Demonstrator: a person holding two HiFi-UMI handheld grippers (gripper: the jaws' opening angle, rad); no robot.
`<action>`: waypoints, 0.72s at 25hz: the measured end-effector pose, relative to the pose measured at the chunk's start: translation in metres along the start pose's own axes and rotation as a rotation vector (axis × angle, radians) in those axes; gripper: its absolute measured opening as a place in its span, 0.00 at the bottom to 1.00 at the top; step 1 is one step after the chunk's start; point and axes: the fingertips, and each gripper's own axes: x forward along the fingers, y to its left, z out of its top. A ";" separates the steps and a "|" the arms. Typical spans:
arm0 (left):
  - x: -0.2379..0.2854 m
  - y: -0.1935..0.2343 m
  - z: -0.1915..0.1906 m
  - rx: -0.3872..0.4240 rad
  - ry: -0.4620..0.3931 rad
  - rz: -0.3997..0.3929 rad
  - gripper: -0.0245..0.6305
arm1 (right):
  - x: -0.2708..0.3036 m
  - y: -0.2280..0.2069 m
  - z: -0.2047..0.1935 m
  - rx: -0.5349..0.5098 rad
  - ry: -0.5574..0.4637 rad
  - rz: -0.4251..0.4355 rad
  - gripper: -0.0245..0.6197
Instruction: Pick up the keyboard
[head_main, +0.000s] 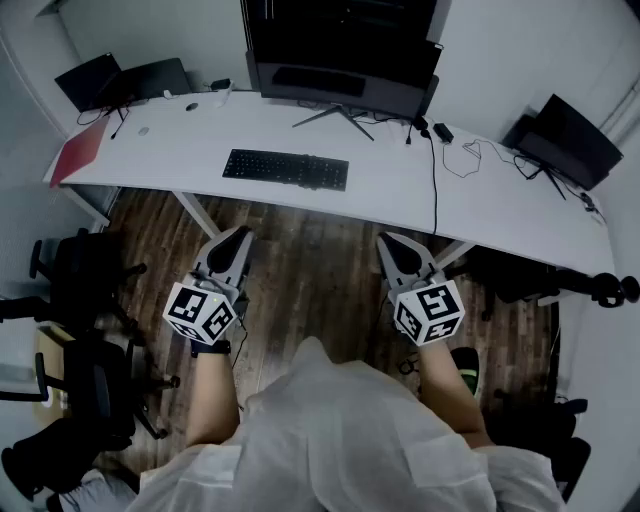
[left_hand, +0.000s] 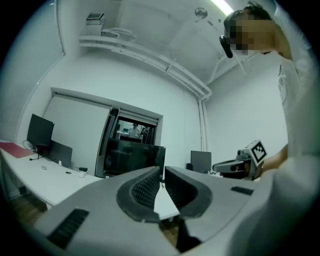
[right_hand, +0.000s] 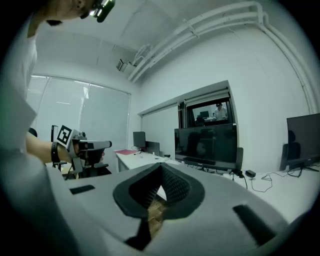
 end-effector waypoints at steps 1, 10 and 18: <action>0.000 0.003 -0.001 0.000 -0.008 -0.007 0.08 | 0.003 0.001 0.000 0.000 0.000 0.001 0.04; -0.007 0.035 -0.009 -0.020 -0.044 -0.023 0.08 | 0.026 0.017 -0.005 -0.003 0.023 0.003 0.04; -0.021 0.077 -0.007 -0.044 -0.050 -0.024 0.09 | 0.055 0.040 -0.006 0.068 0.024 0.018 0.10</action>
